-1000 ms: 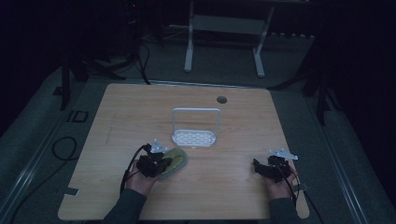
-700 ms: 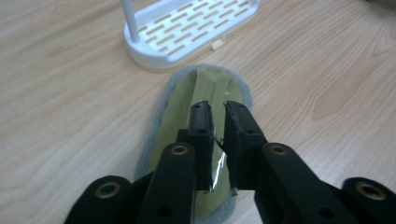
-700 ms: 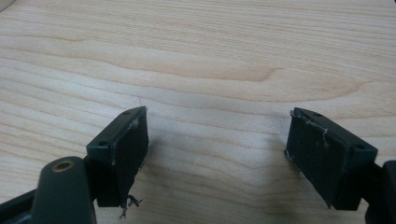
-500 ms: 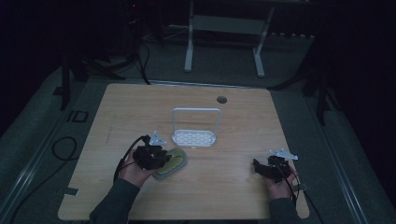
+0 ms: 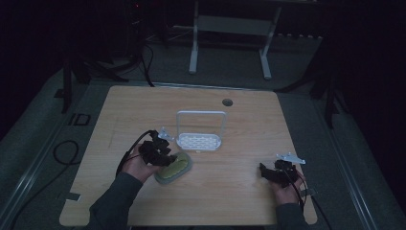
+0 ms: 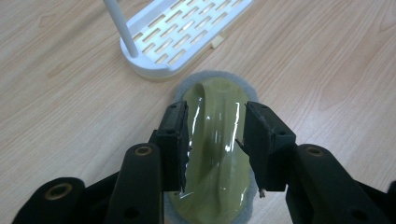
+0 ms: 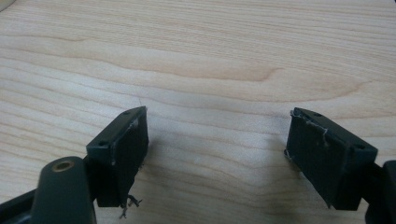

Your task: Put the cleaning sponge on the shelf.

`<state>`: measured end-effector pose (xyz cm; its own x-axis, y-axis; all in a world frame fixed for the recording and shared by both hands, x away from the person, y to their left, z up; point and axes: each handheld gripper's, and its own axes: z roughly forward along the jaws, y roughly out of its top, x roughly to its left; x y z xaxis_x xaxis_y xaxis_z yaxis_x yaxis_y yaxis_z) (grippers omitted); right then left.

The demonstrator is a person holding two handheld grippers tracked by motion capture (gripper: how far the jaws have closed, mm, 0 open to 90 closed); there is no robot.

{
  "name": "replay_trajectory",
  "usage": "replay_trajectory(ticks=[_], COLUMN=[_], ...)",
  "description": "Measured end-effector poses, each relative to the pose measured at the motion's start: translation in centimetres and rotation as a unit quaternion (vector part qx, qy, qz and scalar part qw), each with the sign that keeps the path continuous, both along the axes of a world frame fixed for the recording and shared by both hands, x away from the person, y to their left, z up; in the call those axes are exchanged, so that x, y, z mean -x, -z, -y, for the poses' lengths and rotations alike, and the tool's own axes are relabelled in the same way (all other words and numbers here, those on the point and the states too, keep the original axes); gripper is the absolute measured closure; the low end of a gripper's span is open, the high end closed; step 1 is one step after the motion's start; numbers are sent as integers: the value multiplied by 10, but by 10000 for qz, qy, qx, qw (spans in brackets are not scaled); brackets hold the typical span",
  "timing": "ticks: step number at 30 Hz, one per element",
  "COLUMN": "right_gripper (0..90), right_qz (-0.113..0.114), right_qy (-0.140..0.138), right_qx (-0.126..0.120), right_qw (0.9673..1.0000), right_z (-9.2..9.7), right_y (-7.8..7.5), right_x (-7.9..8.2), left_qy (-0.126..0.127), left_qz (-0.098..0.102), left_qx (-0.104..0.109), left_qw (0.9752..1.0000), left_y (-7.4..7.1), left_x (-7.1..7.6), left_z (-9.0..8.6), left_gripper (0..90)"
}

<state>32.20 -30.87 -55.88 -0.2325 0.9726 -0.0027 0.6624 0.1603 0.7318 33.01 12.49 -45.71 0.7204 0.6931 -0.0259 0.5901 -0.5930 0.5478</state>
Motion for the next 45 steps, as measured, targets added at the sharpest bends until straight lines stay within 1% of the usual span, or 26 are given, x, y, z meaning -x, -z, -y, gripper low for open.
replay_trajectory(ticks=[5,6,10,11,14,17,19,25,26,28,29,31,34,35,36,37,38,39,41,42,43,45], right_gripper=[205,205,205,205,204,203,203,202,202,202,202,202,202,202,202,202,202,202,201,200,200,199], right_qz=[0,0,-1,0,2,14,8,7,6,6,7,6,5,6,6,6,1,1,-1,0,-1,-2], right_qy=[2,2,4,3,0,-12,-9,-17,-16,-18,-19,-18,-16,-18,-17,-17,-12,-12,-11,-16,-17,-19], right_qx=[-3,-4,-7,-5,-6,4,1,6,5,6,6,5,4,5,4,4,0,0,-2,-1,-1,-2], right_qw=[10000,10000,10000,10000,10000,10000,10000,10000,10000,10000,10000,10000,10000,10000,10000,10000,10000,10000,10000,10000,10000,10000], right_z=[0,0,0,0,0,0,0,0,0,0,0,0,0,0,0,0,0,0,0,0,0,0], right_y=[0,0,0,0,0,0,0,0,0,0,0,0,0,0,0,0,0,0,0,0,0,0], right_x=[0,0,0,0,0,0,0,0,0,0,0,0,0,0,0,0,0,0,0,0,0,0], left_qy=[45,83,184,216,271,343,371,515,509,564,558,618,642,652,666,678,712,736,774,831,838,879], left_qz=[-219,-253,-371,-410,-526,-644,-714,-873,-869,-942,-954,-1019,-1103,-1117,-1171,-1198,-1241,-1269,-1320,-1344,-1366,-1378], left_qx=[-150,-219,-342,-399,-474,-638,-705,-971,-978,-1060,-1084,-1181,-1290,-1310,-1313,-1355,-1407,-1424,-1454,-1499,-1506,-1593], left_qw=[9996,9994,9986,9981,9971,9953,9943,9901,9901,9883,9879,9858,9834,9829,9821,9812,9796,9789,9775,9760,9755,9736], left_y=[-2,-3,-6,-7,-9,-9,-10,-12,-12,-13,-12,-12,-12,-12,-11,-11,-10,-9,-8,-7,-6,-5], left_x=[-8,-10,-14,-16,-19,-22,-23,-29,-30,-31,-32,-34,-37,-38,-39,-39,-40,-40,-41,-42,-42,-43], left_z=[4,4,8,9,11,15,18,26,27,29,30,32,35,36,37,38,39,40,42,43,44,46], left_gripper=[602,601,596,594,591,589,588,587,582,579,579,579,579,579,579,579,579,579,579,579,579,579])
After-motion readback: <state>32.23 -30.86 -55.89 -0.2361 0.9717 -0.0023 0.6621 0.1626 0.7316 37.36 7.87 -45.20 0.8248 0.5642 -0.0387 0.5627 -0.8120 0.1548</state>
